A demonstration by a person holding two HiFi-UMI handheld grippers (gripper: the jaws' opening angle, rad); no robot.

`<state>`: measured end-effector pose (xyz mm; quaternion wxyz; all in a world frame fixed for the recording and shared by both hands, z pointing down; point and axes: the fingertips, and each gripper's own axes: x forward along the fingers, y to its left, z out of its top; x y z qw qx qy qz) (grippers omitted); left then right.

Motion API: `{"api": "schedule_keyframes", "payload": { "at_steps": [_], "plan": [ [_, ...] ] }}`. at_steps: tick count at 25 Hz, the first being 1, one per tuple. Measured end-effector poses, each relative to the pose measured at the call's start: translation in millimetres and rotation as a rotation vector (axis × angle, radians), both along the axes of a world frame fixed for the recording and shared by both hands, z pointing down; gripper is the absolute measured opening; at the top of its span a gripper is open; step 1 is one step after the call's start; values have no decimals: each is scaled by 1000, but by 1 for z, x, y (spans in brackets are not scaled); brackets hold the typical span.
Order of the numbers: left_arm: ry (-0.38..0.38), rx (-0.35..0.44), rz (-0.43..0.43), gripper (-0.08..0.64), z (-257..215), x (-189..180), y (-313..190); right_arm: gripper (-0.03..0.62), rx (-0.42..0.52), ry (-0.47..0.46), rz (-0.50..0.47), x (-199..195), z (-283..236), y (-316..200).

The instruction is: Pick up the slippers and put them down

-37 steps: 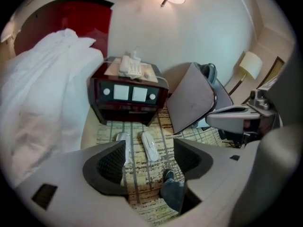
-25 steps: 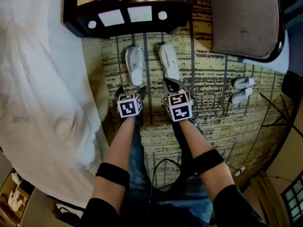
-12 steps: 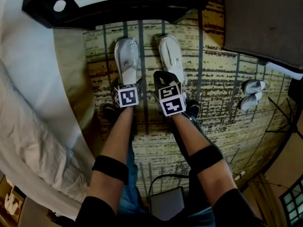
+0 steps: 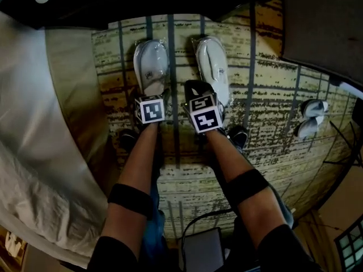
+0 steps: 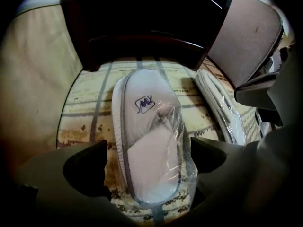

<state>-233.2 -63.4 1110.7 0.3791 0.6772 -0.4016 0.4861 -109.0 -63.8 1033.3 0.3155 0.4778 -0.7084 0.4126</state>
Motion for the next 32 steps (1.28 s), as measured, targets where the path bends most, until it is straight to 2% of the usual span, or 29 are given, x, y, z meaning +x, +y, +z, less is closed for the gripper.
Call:
{"api": "schedule_keyframes", "payload": {
  "at_steps": [11,14,22,25,32],
  "plan": [
    [-29,-21,15,561,46,-7,0,2,-12,-6,-6,-5,26,2],
    [-23,-6,21,480,40,-7,-4,2,-11,-7,-14,-7,26,2],
    [60,16,-28,448,26,-8,-5,2,-3,2,-16,-4,22,-2],
    [76,37,-8,397,15,-9,-7,2,-8,5,-14,-5,18,1],
    [131,55,30,388,-18,-11,-18,2,-13,7,-19,-11,0,0]
  ]
}}
